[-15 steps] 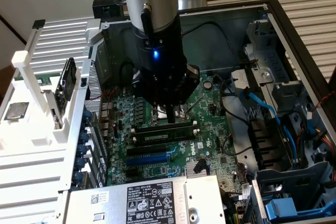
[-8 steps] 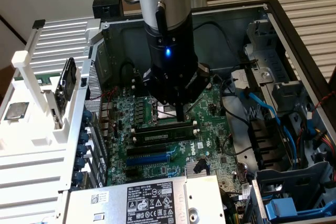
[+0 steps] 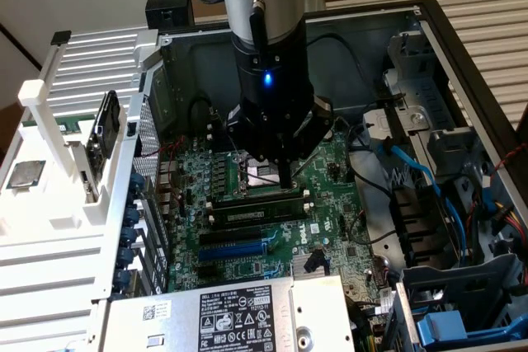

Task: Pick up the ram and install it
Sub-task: 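Press down the ram until it locks into place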

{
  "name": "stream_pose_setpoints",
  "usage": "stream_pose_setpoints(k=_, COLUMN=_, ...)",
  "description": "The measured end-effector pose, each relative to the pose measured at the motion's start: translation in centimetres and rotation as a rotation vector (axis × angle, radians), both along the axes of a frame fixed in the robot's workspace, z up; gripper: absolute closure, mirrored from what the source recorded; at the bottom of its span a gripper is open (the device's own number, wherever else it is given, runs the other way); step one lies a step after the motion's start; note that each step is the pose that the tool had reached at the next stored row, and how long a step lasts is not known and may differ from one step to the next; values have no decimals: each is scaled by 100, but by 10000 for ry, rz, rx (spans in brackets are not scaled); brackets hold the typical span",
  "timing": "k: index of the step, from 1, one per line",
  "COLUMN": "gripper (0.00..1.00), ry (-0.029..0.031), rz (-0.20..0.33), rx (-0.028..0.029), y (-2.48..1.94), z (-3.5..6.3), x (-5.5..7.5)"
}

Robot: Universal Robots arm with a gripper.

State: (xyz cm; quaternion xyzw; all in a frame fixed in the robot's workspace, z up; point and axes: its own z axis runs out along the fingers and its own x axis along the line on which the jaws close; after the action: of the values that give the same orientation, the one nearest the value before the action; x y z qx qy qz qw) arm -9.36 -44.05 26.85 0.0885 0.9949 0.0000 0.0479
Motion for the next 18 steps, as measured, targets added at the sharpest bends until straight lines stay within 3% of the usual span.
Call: stream_pose_setpoints(k=18, gripper=89, ry=2, rz=0, rx=-1, y=1, z=-19, x=68)
